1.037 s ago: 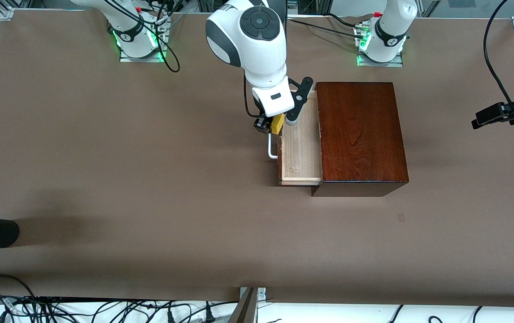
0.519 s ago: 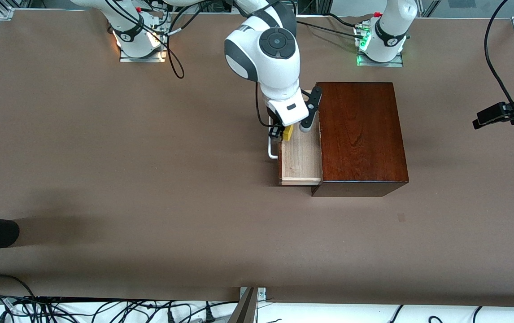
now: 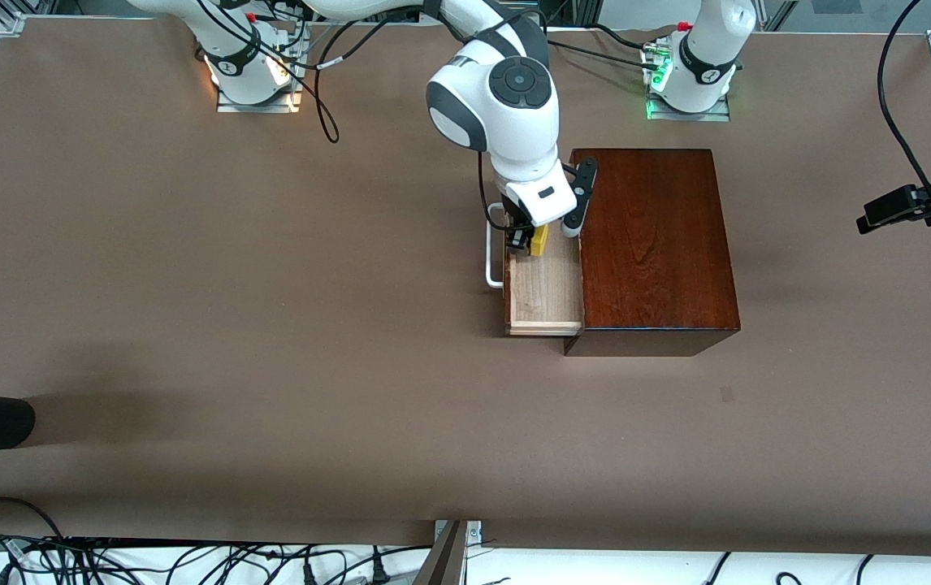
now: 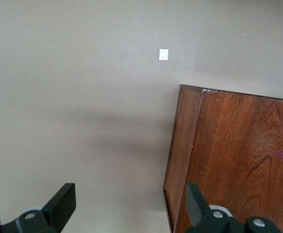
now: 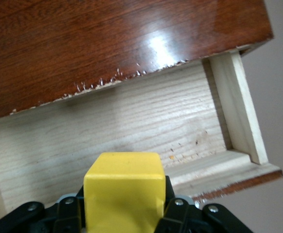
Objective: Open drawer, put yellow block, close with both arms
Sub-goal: 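Lower the cube into the drawer and open the right gripper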
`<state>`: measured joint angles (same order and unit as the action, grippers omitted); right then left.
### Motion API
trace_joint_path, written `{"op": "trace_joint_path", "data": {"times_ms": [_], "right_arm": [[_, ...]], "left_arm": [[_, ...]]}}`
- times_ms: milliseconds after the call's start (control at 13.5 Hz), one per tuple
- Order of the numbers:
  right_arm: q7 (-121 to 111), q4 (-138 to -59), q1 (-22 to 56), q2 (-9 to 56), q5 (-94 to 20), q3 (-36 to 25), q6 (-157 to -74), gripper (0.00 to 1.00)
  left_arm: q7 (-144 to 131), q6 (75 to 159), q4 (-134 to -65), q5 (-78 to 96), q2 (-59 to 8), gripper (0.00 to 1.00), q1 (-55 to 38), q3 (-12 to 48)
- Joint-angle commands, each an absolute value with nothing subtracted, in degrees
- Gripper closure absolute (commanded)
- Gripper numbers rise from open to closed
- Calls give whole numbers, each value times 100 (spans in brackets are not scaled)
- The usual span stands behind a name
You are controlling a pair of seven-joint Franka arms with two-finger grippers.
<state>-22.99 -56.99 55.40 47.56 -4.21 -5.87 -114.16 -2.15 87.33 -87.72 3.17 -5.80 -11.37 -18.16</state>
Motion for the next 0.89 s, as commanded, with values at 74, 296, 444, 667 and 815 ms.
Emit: {"op": "trace_joint_path", "data": {"times_ms": [74,296,444,667,815], "right_arm": [[-2285,-5414,5634,5018,-343,-668,-11513,100],[-2215,-5318,5669,5194,-343,-677,-11627,100],[-2206,-5309,5713,5273,-343,-685,-11750,100],[-2101,-5309,5757,5352,-299,-686,-11812,100],[-2092,-5317,5792,5353,-202,-677,-11804,100]], "left_arm": [[-185,8640,-8613,360,-642,0,-1090,-1819],[-185,8640,-8613,360,-642,0,-1090,-1819],[-185,8640,-8613,360,-642,0,-1090,-1819],[-185,8640,-8613,360,-642,0,-1072,-1819],[-185,8640,-8613,360,-642,0,-1072,-1819]]}}
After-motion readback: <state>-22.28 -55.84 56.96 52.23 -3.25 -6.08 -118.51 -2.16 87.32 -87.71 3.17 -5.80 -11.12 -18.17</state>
